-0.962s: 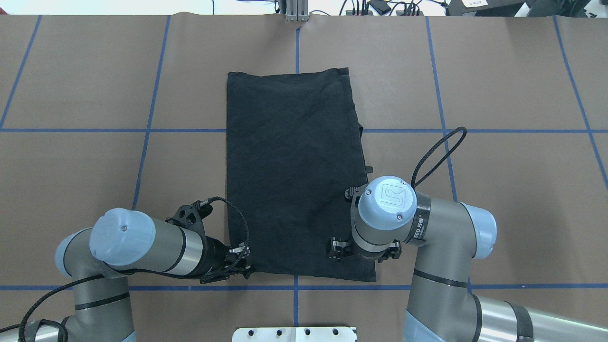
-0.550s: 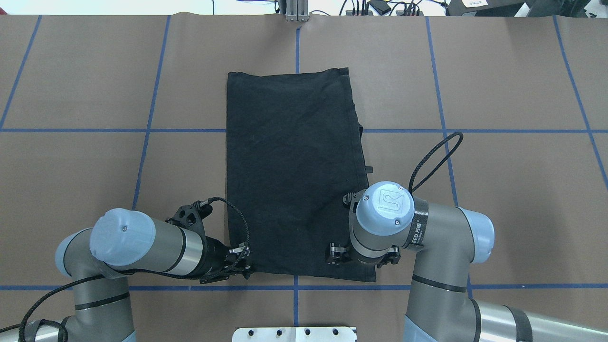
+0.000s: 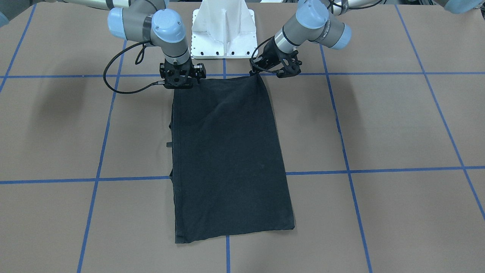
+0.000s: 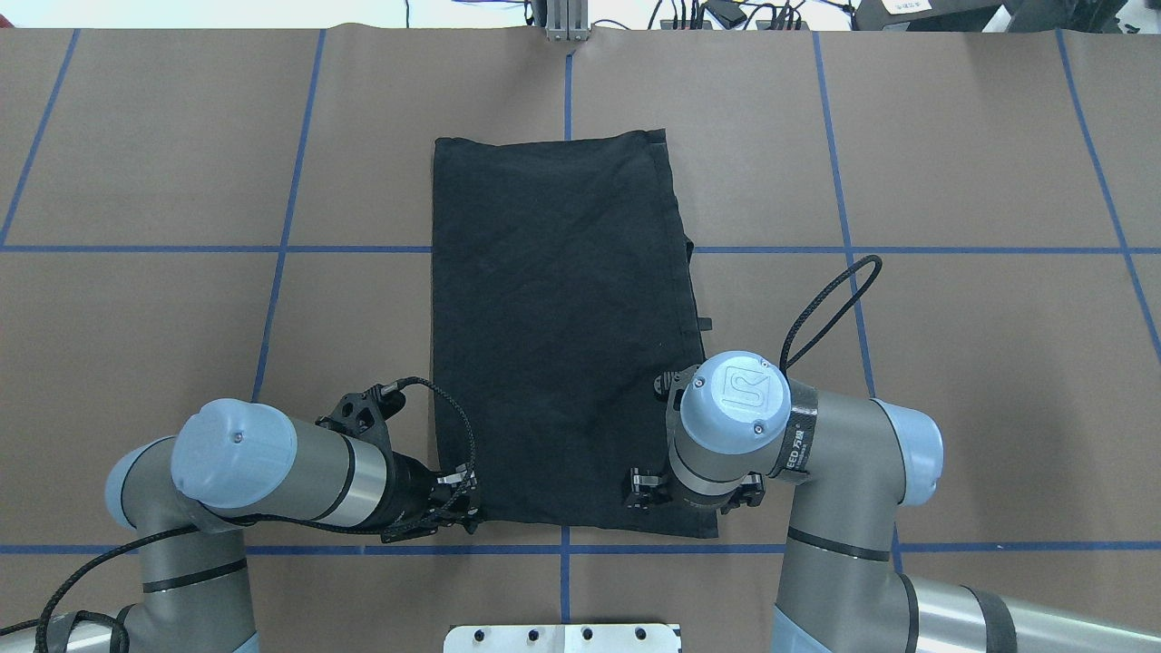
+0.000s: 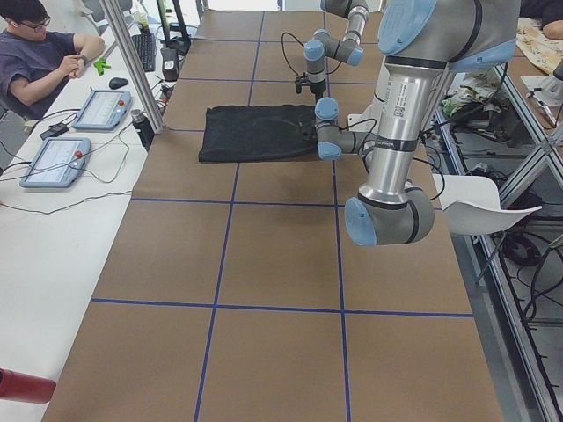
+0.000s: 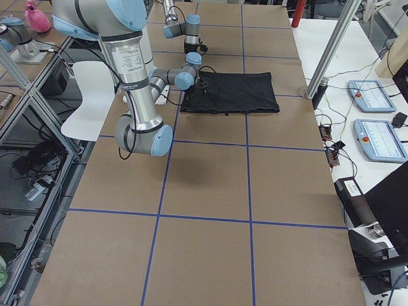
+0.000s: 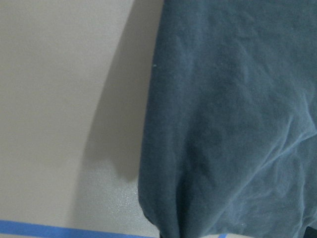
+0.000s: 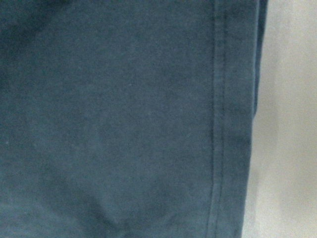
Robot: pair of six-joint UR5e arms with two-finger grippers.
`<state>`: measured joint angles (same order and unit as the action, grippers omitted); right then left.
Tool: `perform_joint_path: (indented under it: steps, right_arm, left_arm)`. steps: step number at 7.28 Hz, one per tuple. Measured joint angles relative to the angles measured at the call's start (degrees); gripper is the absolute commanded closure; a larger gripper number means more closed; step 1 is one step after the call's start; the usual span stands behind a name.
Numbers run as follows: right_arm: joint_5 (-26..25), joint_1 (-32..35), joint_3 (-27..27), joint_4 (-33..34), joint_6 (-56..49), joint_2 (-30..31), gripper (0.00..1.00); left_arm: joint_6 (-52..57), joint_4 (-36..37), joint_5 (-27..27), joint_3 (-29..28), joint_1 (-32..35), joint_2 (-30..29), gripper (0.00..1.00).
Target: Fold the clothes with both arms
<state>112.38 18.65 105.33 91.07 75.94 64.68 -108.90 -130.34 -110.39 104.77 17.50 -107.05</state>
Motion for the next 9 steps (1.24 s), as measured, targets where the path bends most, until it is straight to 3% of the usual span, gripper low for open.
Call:
perform_joint_path:
  steps: [3,6,9]
  right_arm:
    - [-0.04,0.05,-0.69,-0.17,-0.2,0.02,0.0]
    - [-0.02,0.01,-0.8,-0.23,-0.07,0.01,0.23]
    - [-0.05,0.07,-0.78,-0.21,-0.14,0.18,0.22]
  left_arm:
    - [0.0,0.0,0.0,-0.06,0.0,0.0,1.0]
    - [0.0,-0.02,0.08,-0.16,0.0,0.0,1.0]
    - [0.0,-0.01,0.09,-0.18,0.04,0.06,1.0]
